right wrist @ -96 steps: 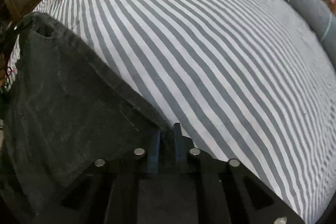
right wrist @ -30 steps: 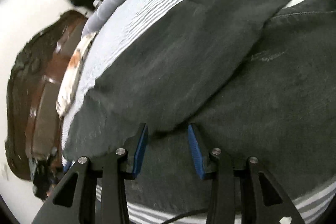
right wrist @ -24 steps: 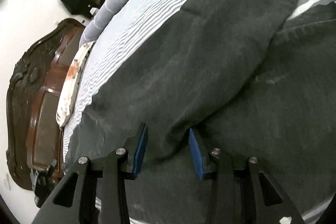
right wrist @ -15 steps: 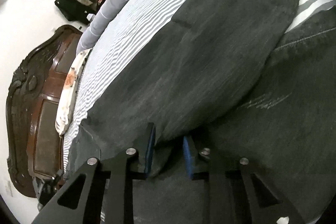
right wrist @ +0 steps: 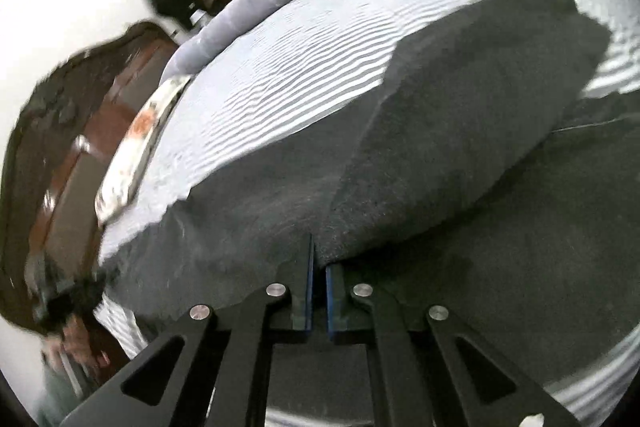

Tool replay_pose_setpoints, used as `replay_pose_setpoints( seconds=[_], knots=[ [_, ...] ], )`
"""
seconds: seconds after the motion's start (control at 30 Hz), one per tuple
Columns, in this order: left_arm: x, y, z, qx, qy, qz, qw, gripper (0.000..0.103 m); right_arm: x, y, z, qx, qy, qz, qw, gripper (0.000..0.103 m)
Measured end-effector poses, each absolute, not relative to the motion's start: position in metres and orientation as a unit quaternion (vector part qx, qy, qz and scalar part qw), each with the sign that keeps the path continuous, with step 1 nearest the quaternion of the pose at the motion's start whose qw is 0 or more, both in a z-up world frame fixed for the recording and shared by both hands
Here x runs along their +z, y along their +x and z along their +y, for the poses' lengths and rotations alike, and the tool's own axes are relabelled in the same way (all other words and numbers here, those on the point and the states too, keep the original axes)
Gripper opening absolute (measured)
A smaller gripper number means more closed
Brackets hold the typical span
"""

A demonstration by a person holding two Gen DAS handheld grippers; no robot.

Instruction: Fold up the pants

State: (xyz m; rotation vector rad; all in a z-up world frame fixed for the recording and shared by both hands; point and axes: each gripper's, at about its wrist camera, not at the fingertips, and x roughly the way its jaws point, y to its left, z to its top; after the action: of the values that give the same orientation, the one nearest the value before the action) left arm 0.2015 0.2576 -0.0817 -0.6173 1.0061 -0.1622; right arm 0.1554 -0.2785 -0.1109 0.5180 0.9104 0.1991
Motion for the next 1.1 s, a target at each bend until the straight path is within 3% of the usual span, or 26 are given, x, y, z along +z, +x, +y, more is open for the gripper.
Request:
replay_pose_setpoints(
  seconds=[0.2, 0.7, 0.83, 0.97, 1.1],
  knots=[
    [-0.103, 0.197, 0.265, -0.066, -0.242, 0.511, 0.822, 0.013, -0.126, 0.123, -0.252, 0.091, 0.206, 0.463, 0.857, 0.004],
    [-0.119, 0.190, 0.260, -0.054, -0.205, 0.511, 0.833, 0.014, -0.161, 0.111, -0.249, 0.074, 0.214, 0.497, 0.837, 0.004],
    [-0.114, 0.185, 0.254, -0.042, -0.185, 0.499, 0.846, 0.020, -0.165, 0.115, -0.255, 0.085, 0.250, 0.500, 0.825, 0.012],
    [-0.102, 0.170, 0.249, -0.017, -0.155, 0.495, 0.855, 0.037, -0.163, 0.113, -0.264, 0.108, 0.279, 0.492, 0.817, 0.024],
    [-0.089, 0.143, 0.248, -0.001, -0.155, 0.483, 0.862, 0.046, -0.159, 0.111, -0.275, 0.114, 0.298, 0.470, 0.823, 0.024]
  ],
)
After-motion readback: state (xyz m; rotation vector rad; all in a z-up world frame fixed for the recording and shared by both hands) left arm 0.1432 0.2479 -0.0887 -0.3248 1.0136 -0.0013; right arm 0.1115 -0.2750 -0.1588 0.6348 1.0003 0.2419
